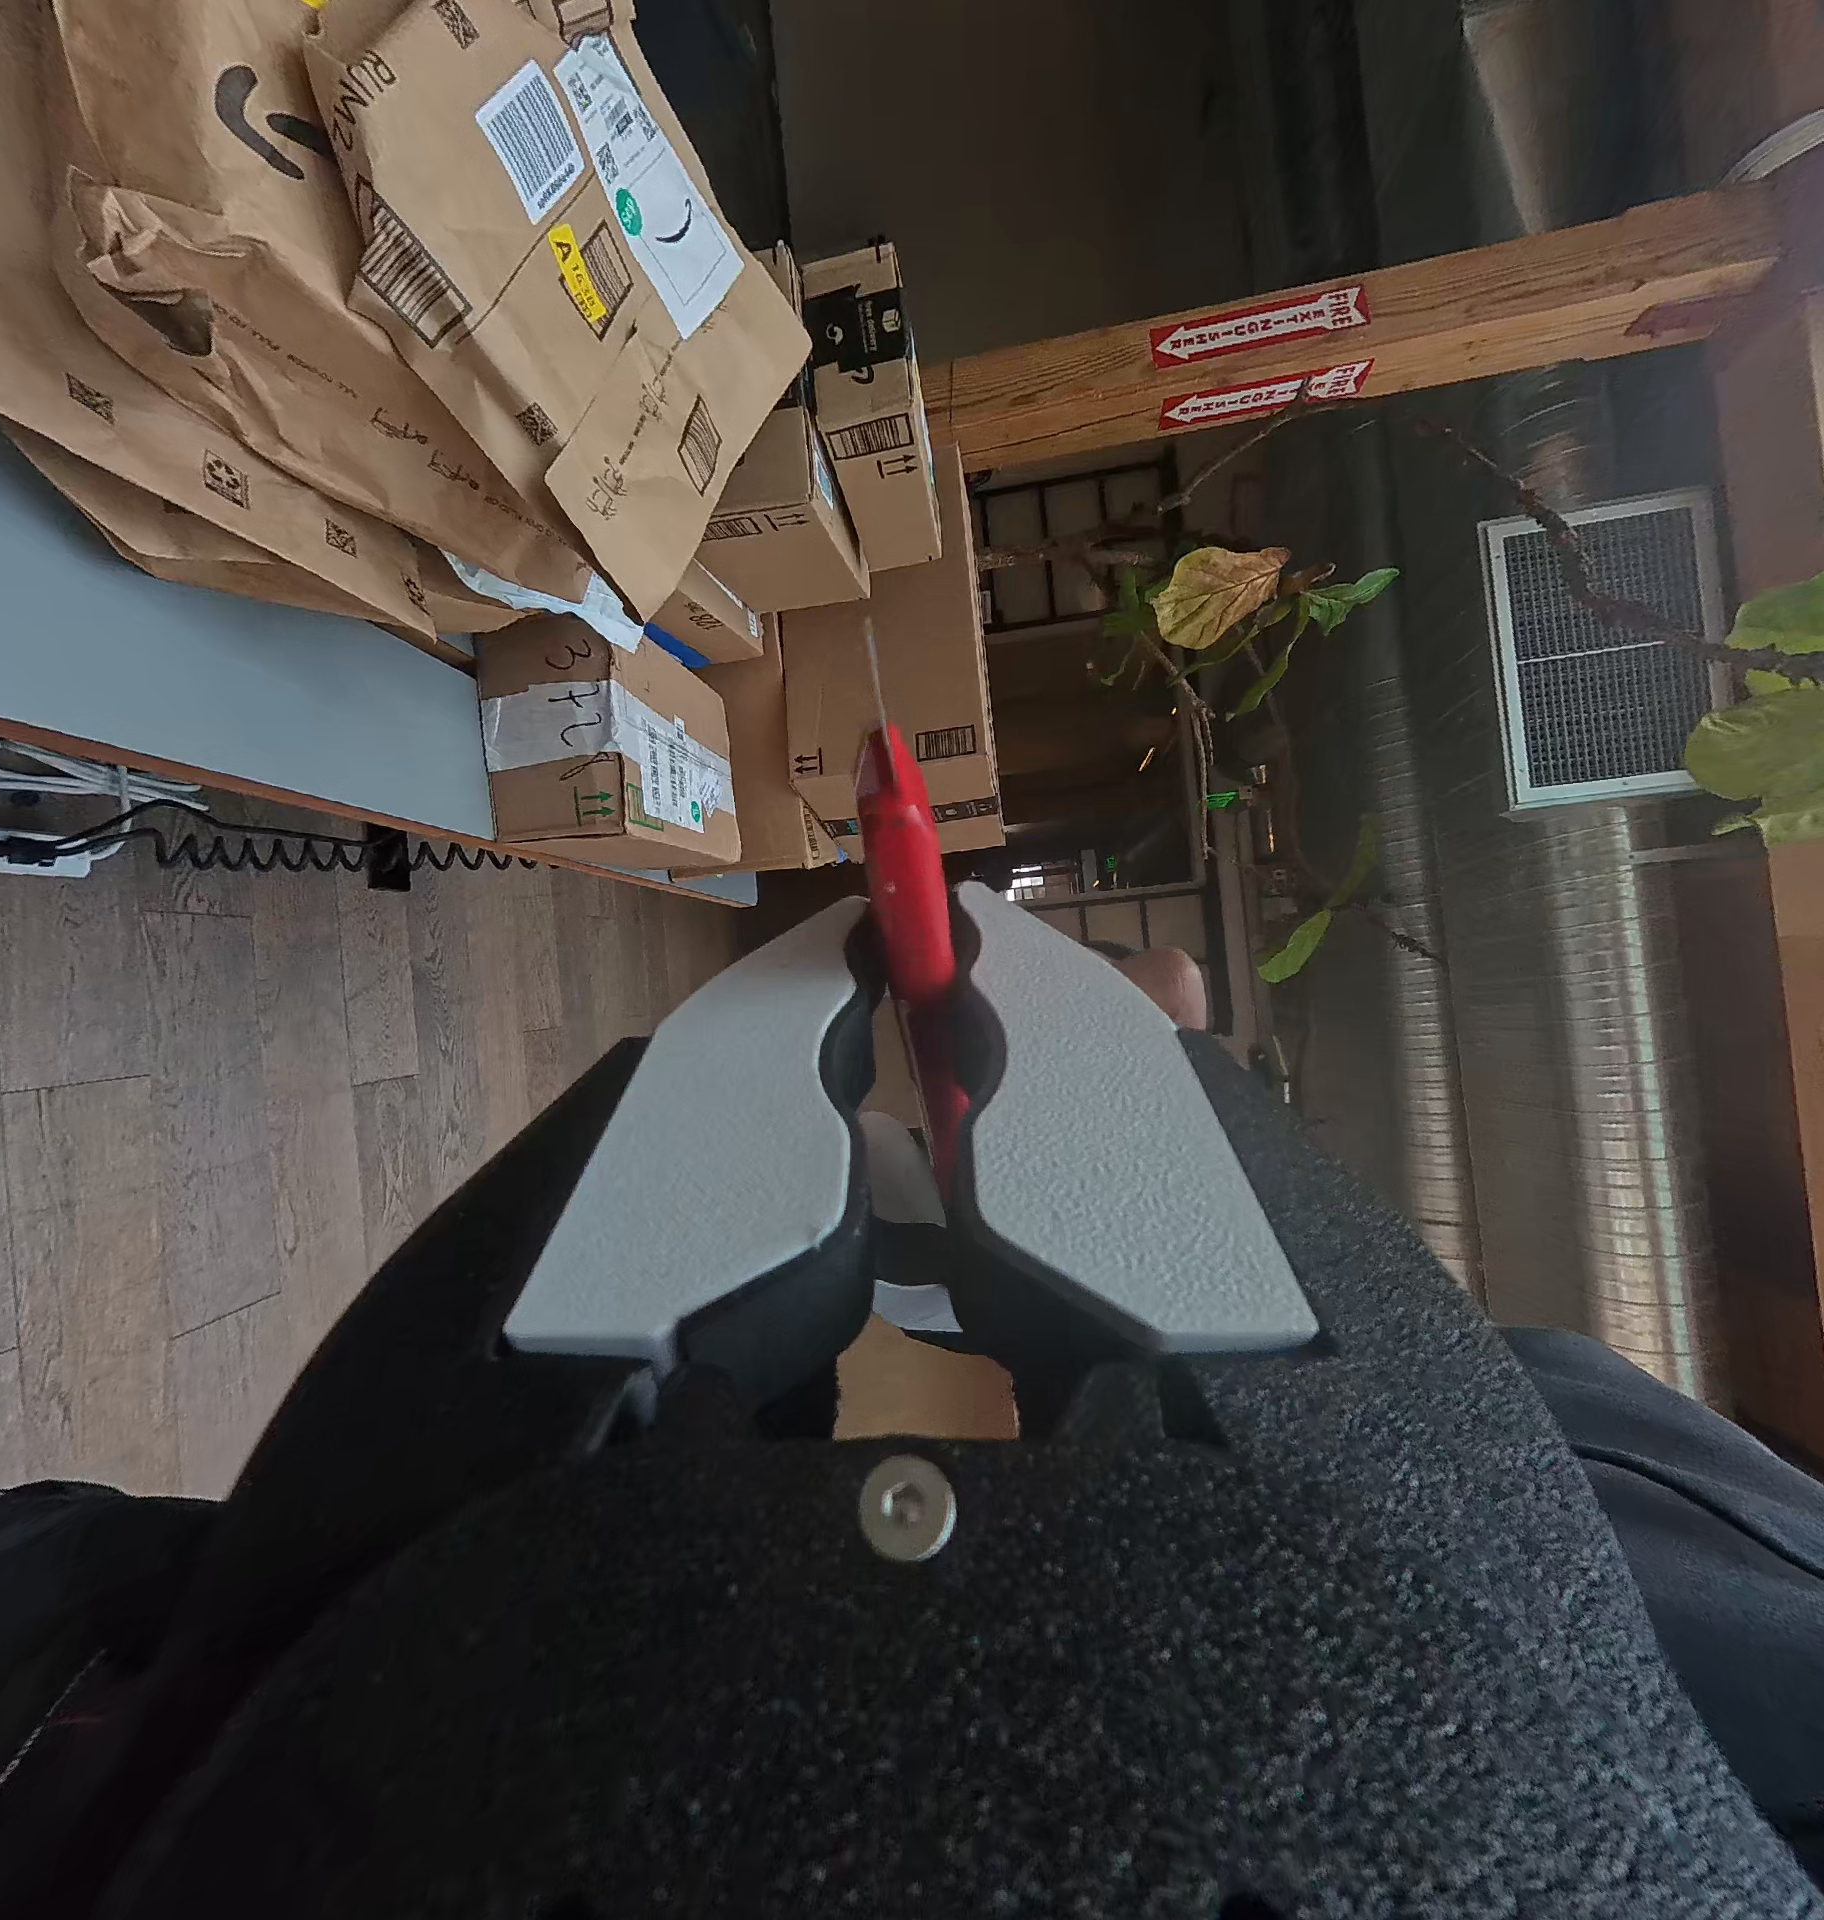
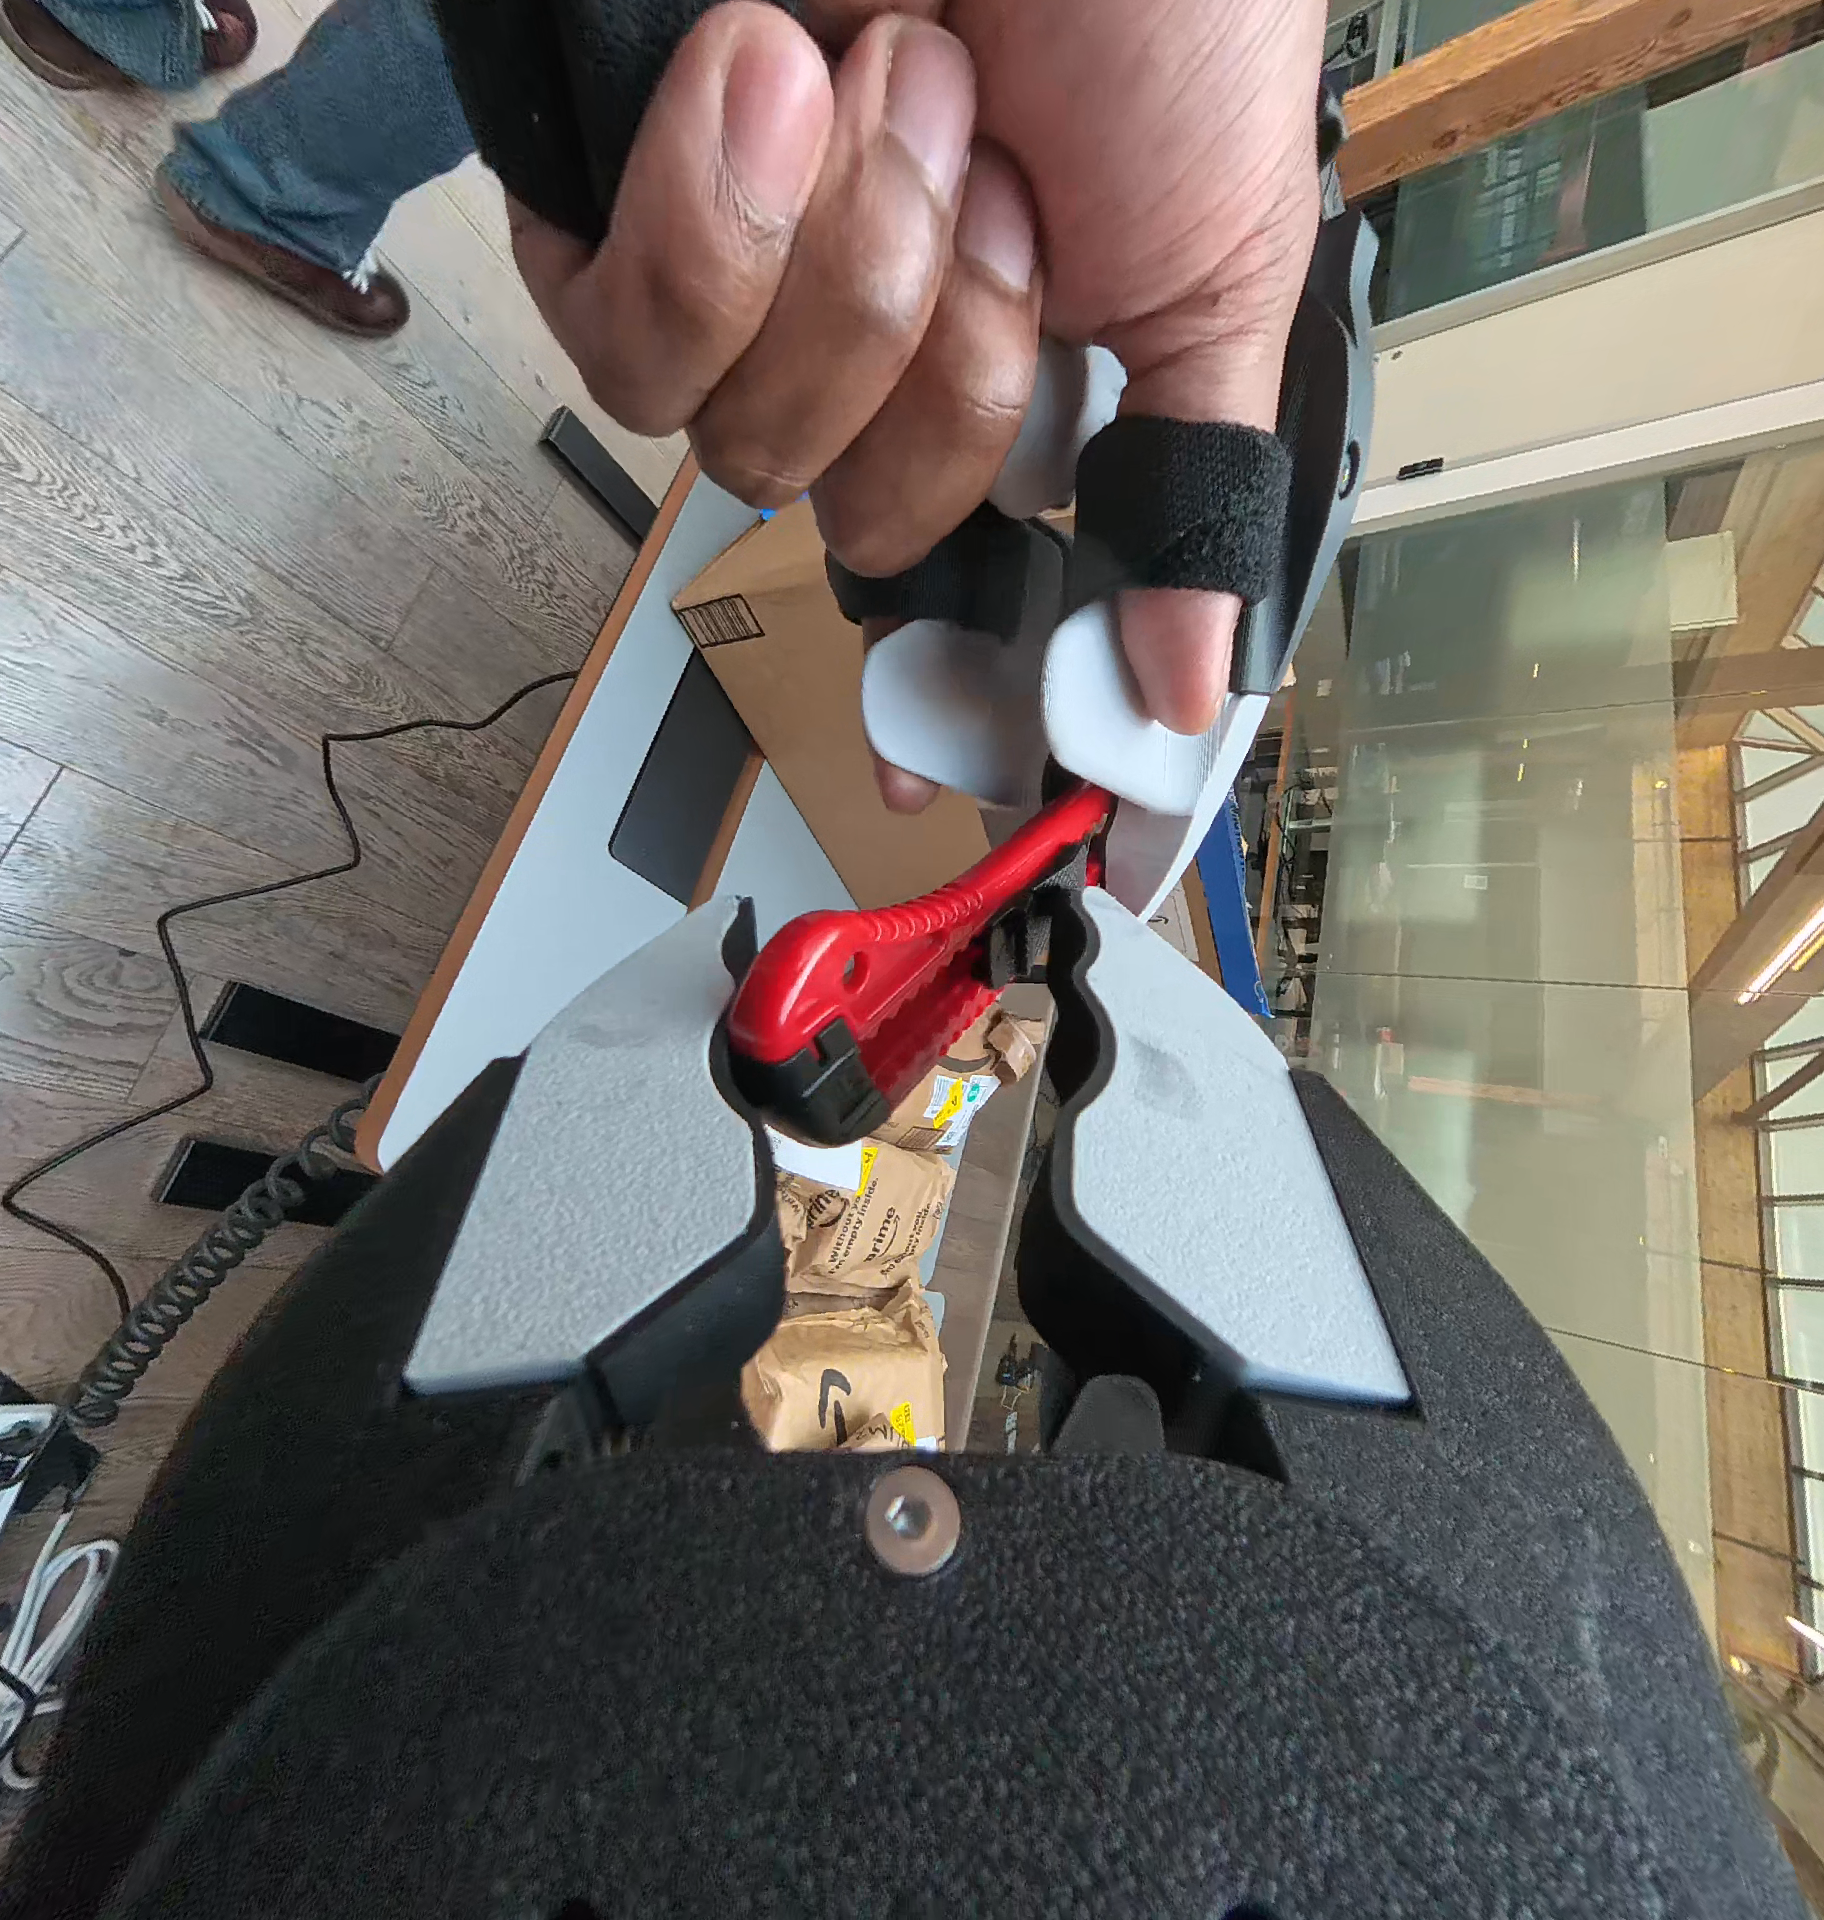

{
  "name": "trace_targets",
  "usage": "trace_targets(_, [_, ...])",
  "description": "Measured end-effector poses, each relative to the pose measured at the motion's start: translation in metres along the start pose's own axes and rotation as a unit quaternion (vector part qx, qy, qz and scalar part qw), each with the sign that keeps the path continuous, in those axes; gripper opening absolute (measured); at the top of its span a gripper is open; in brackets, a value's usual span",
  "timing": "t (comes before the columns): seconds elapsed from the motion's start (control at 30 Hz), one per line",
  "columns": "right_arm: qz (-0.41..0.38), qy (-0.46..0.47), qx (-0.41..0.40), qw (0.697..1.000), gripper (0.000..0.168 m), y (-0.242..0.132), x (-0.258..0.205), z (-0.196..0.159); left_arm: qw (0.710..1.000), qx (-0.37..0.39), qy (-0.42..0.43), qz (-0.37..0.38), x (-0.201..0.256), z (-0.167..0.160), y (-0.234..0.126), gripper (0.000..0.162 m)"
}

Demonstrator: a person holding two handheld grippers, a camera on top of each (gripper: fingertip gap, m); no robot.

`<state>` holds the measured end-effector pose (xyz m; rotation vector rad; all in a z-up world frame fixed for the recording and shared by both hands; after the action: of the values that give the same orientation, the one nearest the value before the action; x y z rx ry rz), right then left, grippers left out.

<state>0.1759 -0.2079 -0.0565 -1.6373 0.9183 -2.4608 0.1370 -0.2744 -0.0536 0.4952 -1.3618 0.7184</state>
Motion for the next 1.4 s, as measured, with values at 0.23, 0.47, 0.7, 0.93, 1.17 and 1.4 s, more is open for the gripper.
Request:
trace_targets(0.23, [0.033,0.008,0.004,0.999,0.075,0.003,-0.004,0.0,0.999,-0.017,0.027,-0.005,0.008,-0.003,0.002,0.01])
trace_targets(0.47, [0.037,0.001,0.004,0.999,0.081,0.005,-0.006,0.001,0.999,-0.016,0.035,-0.002,0.009,-0.004,0.002,0.01])
trace_targets(0.7, [0.03,-0.005,0.008,1.0,0.081,0.007,-0.006,0.003,1.0,-0.009,0.025,-0.003,0.01,-0.002,0.002,0.01])
trace_targets(0.93, [0.036,-0.004,-0.001,0.999,0.078,0.008,-0.005,0.003,1.0,0.002,0.03,0.007,0.007,0.001,0.0,0.01])
trace_targets(1.17, [0.039,-0.003,-0.001,0.999,0.071,0.005,-0.003,0.004,1.0,0.007,0.026,0.005,0.004,0.003,-0.002,0.01])
trace_targets(1.4, [0.034,-0.004,-0.006,0.999,0.071,0.011,-0.001,0.002,1.0,0.008,0.028,0.005,0.004,0.006,-0.001,0.01])
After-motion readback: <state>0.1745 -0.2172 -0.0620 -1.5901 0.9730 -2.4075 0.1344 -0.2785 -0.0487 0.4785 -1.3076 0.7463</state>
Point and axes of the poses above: each gripper's, where its closed fingertips meet, y out along the fingers, z out of its top, x = y × z across the jaws, the point moved 3 cm from there along -y, back along the fingers, and after that the axes turned 1 degree about z, right-handed, at the moved point
